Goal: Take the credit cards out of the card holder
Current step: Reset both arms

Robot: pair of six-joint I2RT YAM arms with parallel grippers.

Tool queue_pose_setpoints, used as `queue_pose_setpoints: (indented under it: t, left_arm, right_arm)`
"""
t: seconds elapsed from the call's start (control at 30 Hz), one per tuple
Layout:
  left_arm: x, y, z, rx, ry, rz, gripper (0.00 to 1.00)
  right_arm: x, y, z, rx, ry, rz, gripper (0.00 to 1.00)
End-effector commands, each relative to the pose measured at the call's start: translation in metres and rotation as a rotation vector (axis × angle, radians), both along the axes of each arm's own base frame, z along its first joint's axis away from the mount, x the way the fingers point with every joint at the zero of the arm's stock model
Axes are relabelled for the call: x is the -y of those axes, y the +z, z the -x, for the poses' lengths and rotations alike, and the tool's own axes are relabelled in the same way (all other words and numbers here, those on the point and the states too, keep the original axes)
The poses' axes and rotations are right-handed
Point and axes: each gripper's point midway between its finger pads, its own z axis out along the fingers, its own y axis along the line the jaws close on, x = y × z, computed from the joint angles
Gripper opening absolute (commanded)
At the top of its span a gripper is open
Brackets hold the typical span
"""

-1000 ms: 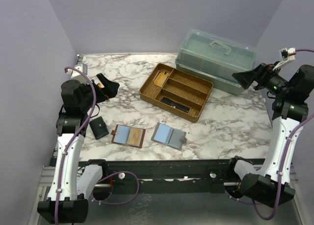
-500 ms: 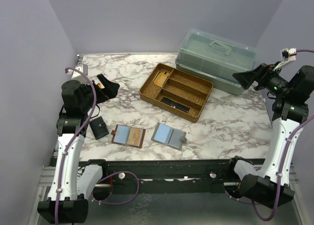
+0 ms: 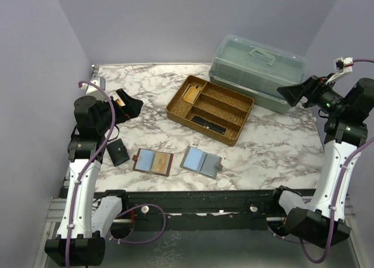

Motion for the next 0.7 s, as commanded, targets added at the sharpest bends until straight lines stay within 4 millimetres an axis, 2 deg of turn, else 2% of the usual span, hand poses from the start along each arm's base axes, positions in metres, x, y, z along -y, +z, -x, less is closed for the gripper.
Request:
queue_pose_setpoints:
  t: [0.0,0.67]
  left_arm:
    - [0.0055,-0.0017,0.0035,0.009,-0.038,-0.006,0.99]
    - [0.0077,-0.0016,0.0046,0.015,-0.051,-0.002,0.99]
  right_arm:
    - [0.0034,0.0002,-0.0001,0.008,-0.012,0.011,1.0]
    - [0.004,-0.0039,0.0007,0.019,0.005,0.028,1.0]
